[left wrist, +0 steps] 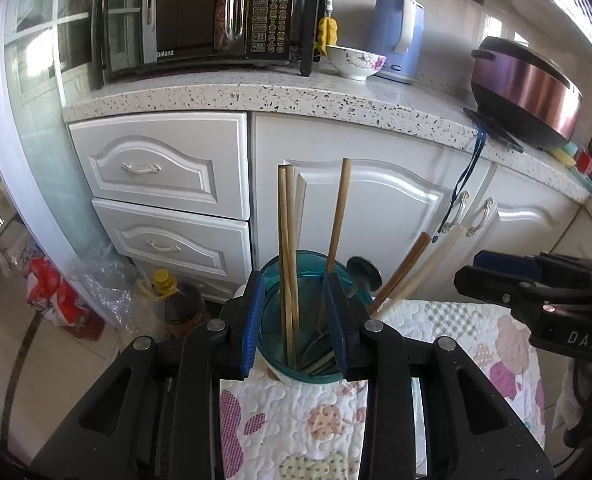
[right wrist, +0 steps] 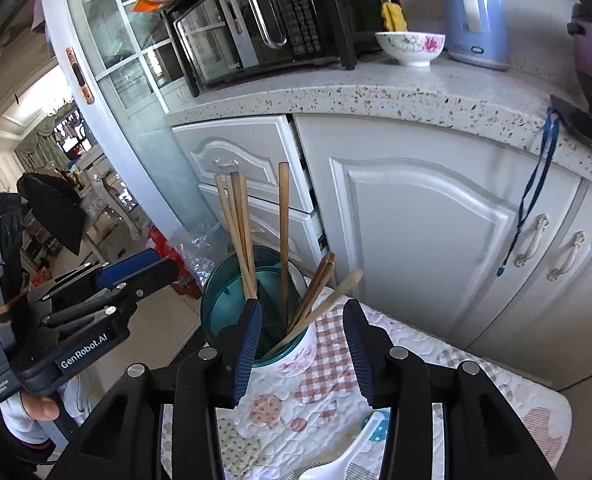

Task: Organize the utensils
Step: 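Open both tools to release the chopsticks inside the teal holder, then move the left tool to the white spoon while the right tool moves to the brown-handled fork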

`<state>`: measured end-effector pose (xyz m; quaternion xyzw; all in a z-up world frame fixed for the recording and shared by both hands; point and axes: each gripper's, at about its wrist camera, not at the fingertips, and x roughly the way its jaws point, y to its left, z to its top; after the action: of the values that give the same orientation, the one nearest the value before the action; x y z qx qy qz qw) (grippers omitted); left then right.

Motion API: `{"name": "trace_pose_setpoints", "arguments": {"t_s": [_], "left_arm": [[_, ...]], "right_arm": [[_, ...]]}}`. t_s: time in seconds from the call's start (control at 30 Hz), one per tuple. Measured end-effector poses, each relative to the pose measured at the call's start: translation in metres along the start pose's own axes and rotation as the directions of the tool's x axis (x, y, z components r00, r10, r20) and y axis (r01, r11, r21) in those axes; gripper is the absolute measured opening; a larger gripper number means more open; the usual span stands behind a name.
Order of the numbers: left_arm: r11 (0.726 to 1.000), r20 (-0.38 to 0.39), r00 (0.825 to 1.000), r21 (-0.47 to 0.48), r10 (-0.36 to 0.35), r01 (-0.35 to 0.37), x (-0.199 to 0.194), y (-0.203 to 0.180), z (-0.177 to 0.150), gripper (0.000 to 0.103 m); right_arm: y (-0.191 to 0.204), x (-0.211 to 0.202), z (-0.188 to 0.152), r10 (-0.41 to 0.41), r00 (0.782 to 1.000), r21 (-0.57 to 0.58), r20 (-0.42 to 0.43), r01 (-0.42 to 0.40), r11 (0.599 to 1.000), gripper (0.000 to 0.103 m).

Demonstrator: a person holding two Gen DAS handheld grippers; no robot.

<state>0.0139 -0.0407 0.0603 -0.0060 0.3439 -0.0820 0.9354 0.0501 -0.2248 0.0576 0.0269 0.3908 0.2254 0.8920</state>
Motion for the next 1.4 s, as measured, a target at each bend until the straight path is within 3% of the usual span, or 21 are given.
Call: {"name": "trace_pose_setpoints", "arguments": {"t_s": [0.53,0.9,1.2,1.4], "left_arm": [[0.998,0.005,1.0,0.047,-0.028,0.028,-0.02,-0.033,-0.027,0.03],[0.99,-0.045,0.995,0.103,-0.088,0.092,-0.013,-0.068,-0.051,0.03],[0.975,-0.156,0.973,0.113,-0.172,0.191,0.015,-0.077,-0.076,0.03],[0.958,-0.274,0.935,0.116,-0.224,0.263,0.046,-0.089,-0.094,0.03]], "right_arm": [[-0.004,-0.044,-0.043,-0.067,0.997,0.013,0.037,0.066,0.998,0.041],[-0.024,-0.065,-0.096,-0.13,0.991,0.041,-0.028,0.131,0.991,0.041],[-0.049,-0.053,-0.16,-0.147,0.973,0.071,-0.176,0.161,0.984,0.041],[-0.069,-0.033,-0.196,-0.09,0.959,0.129,-0.269,0.129,0.983,0.041]]}}
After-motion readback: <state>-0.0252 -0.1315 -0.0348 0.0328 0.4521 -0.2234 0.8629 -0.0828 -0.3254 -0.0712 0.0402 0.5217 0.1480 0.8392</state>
